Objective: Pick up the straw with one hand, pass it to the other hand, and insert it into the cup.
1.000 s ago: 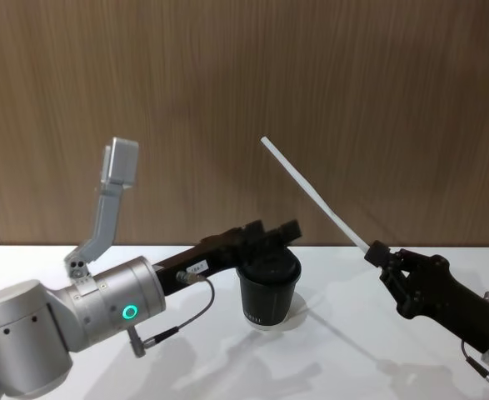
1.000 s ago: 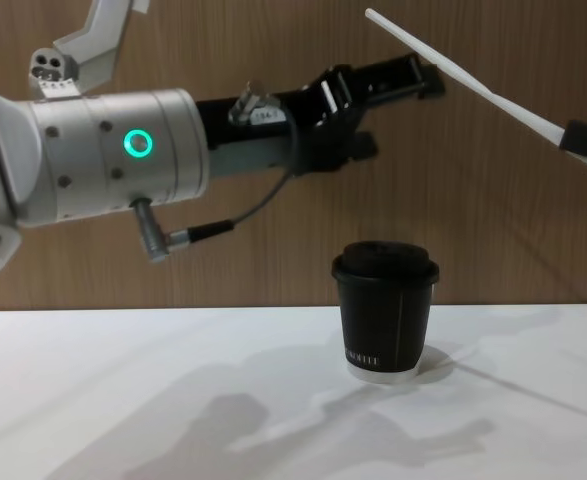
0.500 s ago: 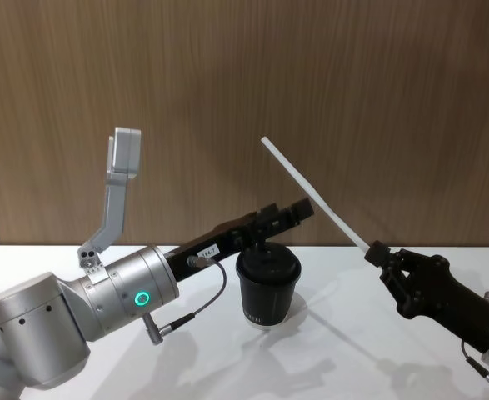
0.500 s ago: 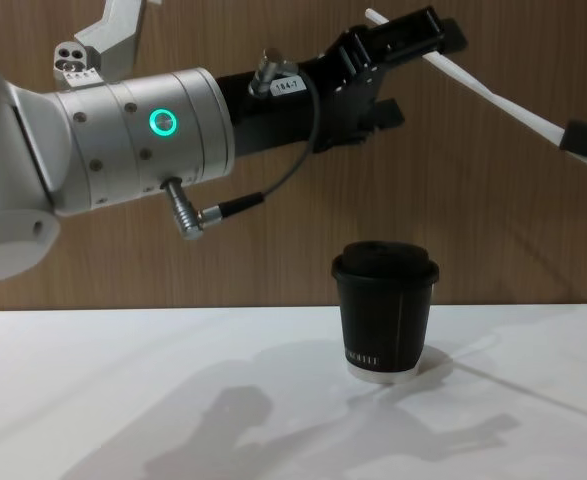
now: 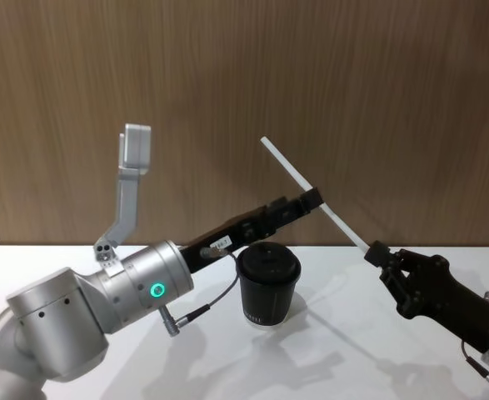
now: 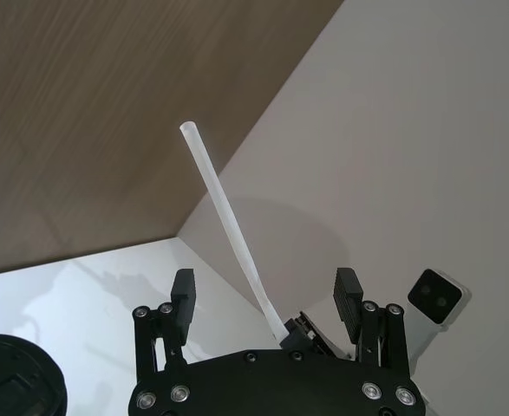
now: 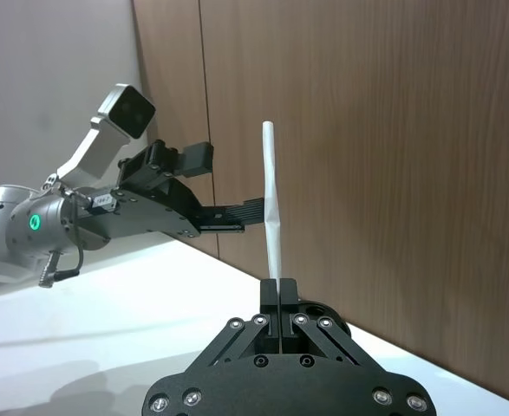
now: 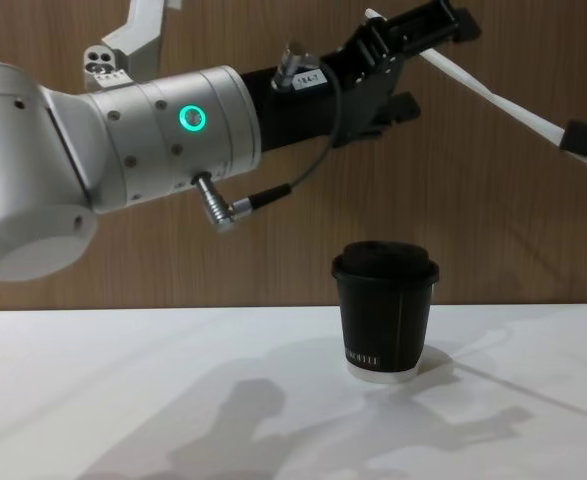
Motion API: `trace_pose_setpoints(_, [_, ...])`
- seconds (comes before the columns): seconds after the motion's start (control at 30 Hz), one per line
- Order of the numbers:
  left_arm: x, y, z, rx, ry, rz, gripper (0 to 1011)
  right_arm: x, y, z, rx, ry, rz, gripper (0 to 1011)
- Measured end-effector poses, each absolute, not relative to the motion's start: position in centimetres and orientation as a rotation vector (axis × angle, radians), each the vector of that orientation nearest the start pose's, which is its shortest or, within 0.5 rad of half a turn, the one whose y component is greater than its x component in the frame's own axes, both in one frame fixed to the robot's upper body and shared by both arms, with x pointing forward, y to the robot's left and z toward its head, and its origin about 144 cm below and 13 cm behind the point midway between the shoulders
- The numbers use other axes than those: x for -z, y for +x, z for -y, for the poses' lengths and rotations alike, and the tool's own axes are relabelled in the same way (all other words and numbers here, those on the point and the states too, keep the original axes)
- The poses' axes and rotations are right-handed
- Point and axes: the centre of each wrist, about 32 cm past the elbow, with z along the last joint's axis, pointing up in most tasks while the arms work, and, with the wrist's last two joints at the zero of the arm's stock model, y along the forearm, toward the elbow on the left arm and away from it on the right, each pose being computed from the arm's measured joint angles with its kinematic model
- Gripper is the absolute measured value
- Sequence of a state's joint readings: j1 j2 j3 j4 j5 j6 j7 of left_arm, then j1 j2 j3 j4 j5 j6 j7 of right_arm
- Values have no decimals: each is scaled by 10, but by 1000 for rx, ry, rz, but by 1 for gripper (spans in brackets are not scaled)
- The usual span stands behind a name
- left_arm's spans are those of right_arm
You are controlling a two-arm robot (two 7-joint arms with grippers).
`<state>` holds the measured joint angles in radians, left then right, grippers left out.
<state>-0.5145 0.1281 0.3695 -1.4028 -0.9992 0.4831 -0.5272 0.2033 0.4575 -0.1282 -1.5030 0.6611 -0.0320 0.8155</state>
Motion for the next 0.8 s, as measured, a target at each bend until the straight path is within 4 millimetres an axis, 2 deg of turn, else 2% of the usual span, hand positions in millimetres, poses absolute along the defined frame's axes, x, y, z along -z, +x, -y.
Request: trace_pose_setpoints(0.8, [-1267,584,-135,-409,-368,-598,999,-1207,511,332,663,223,31,17])
